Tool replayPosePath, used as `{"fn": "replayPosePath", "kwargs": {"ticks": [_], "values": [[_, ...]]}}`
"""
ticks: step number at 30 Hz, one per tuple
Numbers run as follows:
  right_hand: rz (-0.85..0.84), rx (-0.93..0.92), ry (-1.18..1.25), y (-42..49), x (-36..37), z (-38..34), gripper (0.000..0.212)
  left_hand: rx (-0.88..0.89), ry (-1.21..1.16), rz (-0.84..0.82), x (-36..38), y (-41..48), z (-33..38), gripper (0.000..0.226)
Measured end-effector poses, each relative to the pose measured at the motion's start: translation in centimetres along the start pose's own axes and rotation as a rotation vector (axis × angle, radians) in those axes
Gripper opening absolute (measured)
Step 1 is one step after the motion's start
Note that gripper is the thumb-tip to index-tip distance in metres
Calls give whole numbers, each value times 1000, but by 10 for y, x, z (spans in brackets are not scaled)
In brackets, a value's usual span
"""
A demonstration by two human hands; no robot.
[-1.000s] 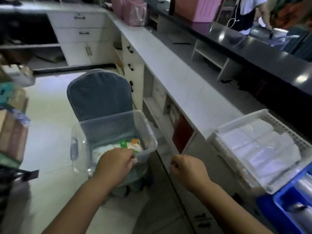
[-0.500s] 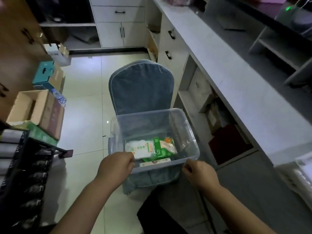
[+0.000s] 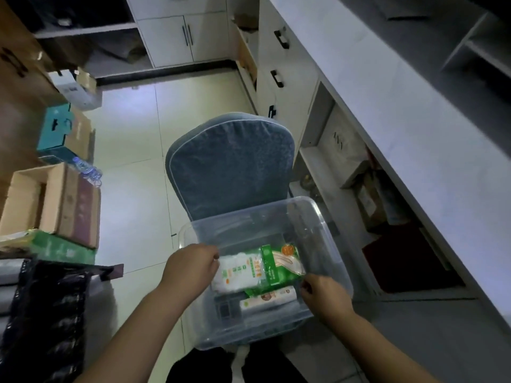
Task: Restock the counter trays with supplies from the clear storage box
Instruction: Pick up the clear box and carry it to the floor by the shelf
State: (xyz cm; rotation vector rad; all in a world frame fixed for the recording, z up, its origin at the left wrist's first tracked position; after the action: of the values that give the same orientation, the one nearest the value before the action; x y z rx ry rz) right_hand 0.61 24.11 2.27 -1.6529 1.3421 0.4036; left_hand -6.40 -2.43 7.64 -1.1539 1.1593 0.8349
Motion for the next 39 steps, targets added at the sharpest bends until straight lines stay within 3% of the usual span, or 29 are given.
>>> {"fn": "replayPosePath", "kwargs": {"ticks": [7,12,17,20,24,30,39], "values": [[68,221,75,12,22,15,18,182,30,-34,22,89,3,22],[152,493,146,-3,62,12,11,383,96,-118,50,151,1,19],[228,752,287,-20,105,2,27,552,201,-178,73,190,-5,39],[293,893,448,-24,128,-6,33,571,193,-245,86,203,-2,47],[522,1095,773,-23,153,-16,34,537,174,-340,101,212,8,55],[662,1219,990,-23,175,-13,20,486,177,-293,101,217,22,21],[887,1297,985,-105,196,-4,8,614,201,-279,108,165,64,11]]}}
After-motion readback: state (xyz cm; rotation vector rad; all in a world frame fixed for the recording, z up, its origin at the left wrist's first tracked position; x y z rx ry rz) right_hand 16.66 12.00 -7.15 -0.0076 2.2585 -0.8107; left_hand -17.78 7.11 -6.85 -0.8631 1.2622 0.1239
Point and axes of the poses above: each hand's wrist, its own y-axis towards the middle knuckle, its own x-axis out of the palm, z = x × y, the point moved 5 cm from there along y, towards the middle knuckle, and after that the axes turned 15 degrees about y, right-handed, at the moved point
